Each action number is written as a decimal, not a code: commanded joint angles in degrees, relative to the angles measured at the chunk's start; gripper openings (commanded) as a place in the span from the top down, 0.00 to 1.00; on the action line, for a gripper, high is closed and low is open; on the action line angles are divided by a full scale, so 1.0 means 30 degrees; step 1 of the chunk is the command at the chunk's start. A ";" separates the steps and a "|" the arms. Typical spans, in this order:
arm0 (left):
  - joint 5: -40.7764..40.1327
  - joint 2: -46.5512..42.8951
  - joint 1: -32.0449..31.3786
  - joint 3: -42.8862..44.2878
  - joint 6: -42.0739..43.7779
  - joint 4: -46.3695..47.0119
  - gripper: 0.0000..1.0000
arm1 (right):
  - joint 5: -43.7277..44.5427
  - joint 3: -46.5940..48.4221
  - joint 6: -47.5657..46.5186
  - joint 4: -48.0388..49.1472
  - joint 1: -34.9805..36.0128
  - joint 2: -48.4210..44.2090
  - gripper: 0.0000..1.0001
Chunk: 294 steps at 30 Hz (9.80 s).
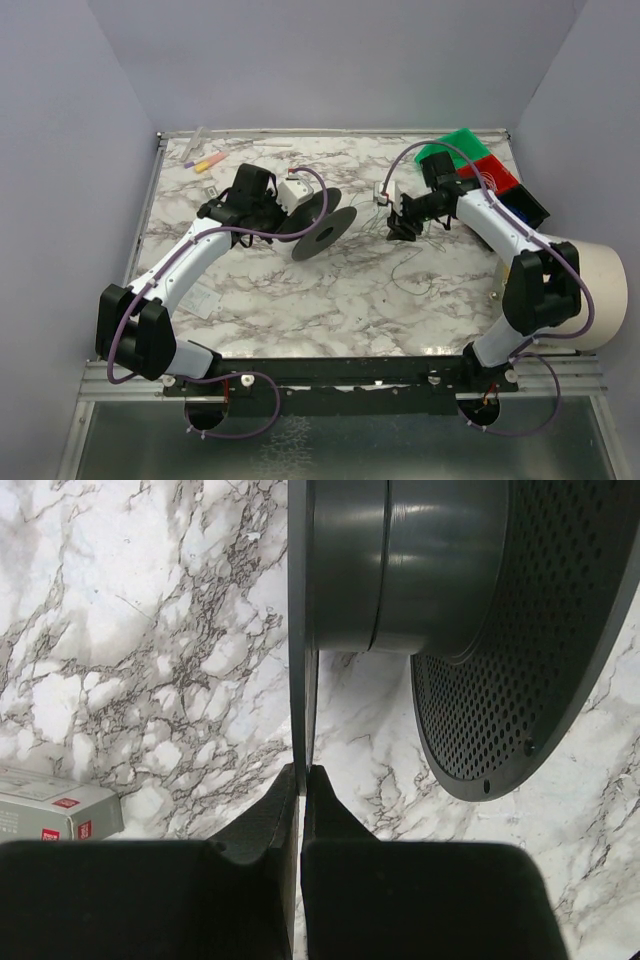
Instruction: Wrap the cables
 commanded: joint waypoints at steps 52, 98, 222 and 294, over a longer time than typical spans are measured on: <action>0.1410 0.1989 -0.5304 0.7781 -0.1477 -0.1651 0.01 | 0.2048 1.5839 1.4517 -0.7995 -0.0921 0.6644 1.00; -0.0139 0.6676 -0.7397 1.0400 -0.0062 0.1074 1.00 | -0.7332 1.3245 0.6341 -1.3064 -0.1961 0.3981 0.88; -0.0848 0.6397 -0.7623 0.5596 -0.0668 -0.0017 0.99 | 0.1347 -0.6604 0.6360 1.3436 0.0436 -0.2333 0.99; -0.0779 1.3483 -0.8848 1.7211 -0.3060 0.2146 0.01 | 0.4838 0.1722 1.6874 0.8029 -0.3582 -0.3622 1.00</action>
